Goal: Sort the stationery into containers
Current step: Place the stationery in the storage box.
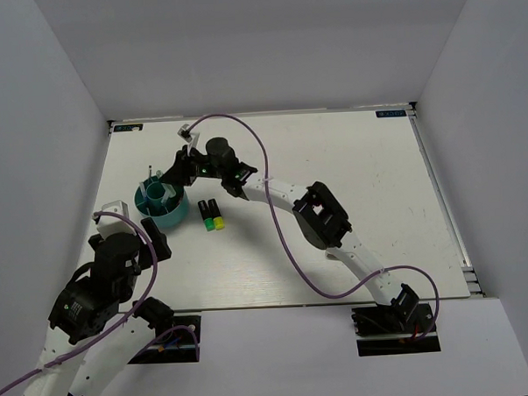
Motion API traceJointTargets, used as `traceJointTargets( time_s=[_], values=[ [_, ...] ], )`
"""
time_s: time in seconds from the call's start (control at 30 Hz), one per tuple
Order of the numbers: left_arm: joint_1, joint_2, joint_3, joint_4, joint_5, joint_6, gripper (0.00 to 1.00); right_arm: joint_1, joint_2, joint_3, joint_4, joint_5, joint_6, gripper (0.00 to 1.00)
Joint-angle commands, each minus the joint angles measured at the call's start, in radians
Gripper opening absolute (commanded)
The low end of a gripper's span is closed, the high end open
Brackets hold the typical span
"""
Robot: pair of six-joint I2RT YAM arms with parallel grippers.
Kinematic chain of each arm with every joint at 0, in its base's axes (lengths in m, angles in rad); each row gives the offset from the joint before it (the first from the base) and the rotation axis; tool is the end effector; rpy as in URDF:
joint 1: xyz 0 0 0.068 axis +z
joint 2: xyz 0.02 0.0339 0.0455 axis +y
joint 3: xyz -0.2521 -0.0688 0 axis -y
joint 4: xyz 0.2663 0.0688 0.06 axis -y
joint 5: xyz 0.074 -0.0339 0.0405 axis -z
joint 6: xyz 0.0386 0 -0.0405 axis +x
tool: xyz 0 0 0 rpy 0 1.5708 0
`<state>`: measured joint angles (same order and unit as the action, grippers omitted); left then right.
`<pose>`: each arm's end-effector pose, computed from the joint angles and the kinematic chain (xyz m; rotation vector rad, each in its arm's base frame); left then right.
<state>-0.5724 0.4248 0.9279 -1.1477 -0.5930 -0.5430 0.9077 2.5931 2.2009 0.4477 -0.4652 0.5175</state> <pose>0.0784 -0.0249 0.3347 -0.2851 2.0729 -0.0104 0.3634 0.4933 0.2046 -0.7329 1.5549 1.4513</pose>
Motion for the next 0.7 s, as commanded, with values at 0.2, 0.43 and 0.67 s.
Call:
traceJointTargets(
  time_s=[0.2, 0.43, 0.67],
  values=[
    [0.002, 0.002, -0.003, -0.006, -0.013, -0.006, 1.0, 0.002, -0.03, -0.072, 0.089, 0.002, 0.007, 0.06],
    [0.0, 0.0, 0.003, -0.012, -0.013, -0.005, 1.0, 0.003, -0.031, -0.073, 0.083, -0.006, -0.004, 0.27],
    [0.0, 0.0, 0.008, -0.01, -0.005, -0.005, 1.0, -0.003, -0.062, -0.087, 0.083, -0.015, -0.019, 0.37]
  ],
)
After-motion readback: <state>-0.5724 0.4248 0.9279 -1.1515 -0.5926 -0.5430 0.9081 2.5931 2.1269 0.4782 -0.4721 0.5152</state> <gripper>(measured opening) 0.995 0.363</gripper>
